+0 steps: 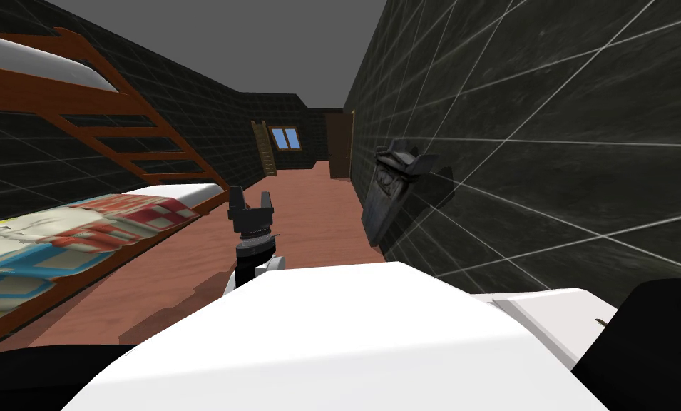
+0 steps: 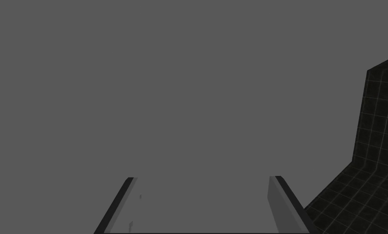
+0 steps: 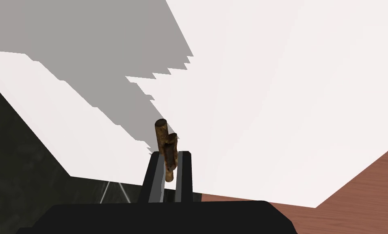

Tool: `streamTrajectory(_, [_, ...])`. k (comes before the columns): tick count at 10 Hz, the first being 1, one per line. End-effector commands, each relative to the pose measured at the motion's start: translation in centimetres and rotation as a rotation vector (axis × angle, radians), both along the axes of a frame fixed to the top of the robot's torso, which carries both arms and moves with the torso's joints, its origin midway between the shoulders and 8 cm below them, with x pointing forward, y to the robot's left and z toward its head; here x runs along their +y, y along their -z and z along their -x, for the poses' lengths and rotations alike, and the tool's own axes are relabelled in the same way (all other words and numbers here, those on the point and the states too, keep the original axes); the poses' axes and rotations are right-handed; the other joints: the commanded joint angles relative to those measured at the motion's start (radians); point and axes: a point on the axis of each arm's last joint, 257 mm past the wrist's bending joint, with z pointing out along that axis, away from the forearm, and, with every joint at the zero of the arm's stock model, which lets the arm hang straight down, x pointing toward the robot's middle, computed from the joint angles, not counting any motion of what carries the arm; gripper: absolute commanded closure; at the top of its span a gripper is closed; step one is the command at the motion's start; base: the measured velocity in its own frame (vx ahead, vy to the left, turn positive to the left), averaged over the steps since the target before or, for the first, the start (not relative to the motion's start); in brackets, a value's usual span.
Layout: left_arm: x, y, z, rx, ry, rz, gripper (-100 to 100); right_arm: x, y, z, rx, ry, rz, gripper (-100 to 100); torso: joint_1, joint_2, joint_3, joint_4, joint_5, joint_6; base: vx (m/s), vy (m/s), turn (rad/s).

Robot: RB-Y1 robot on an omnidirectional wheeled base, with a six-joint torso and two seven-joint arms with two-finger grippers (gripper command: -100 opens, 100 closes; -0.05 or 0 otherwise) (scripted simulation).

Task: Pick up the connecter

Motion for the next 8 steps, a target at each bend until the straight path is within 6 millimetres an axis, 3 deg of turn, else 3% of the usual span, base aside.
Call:
streamTrajectory(1, [0.0, 0.0, 0.0, 0.0, 0.0, 0.0, 0, 0.0, 0.0, 0.0, 0.0, 0.0, 0.0, 100, 0.0, 0.0, 0.0, 0.0, 0.0, 0.0, 0.0, -0.001, 0.013])
streamTrajectory(2, [0.0, 0.0, 0.0, 0.0, 0.0, 0.0, 0, 0.0, 0.0, -0.1, -0.001, -0.003, 0.0, 100, 0.0, -0.001, -0.001, -0.001, 0.0, 0.001, 0.0, 0.0, 0.0])
streamTrajectory(3, [0.0, 0.0, 0.0, 0.0, 0.0, 0.0, 0, 0.0, 0.0, -0.2, -0.002, -0.005, 0.0, 0, 0.0, -0.001, -0.001, -0.001, 0.0, 0.002, 0.0, 0.0, 0.0])
streamTrajectory(4, [0.0, 0.0, 0.0, 0.0, 0.0, 0.0, 0, 0.2, 0.9, 0.3, 0.007, 0.007, -0.012, 100, 0.0, -0.002, -0.001, -0.001, 0.0, 0.002, 0.005, -0.01, -0.016])
streamTrajectory(8, [0.0, 0.0, 0.0, 0.0, 0.0, 0.0, 0, 0.2, -2.5, -0.4, 0.009, -0.003, 0.006, 100, 0.002, 0.002, 0.001, 0.0, -0.003, 0.003, -0.012, 0.036, -0.025])
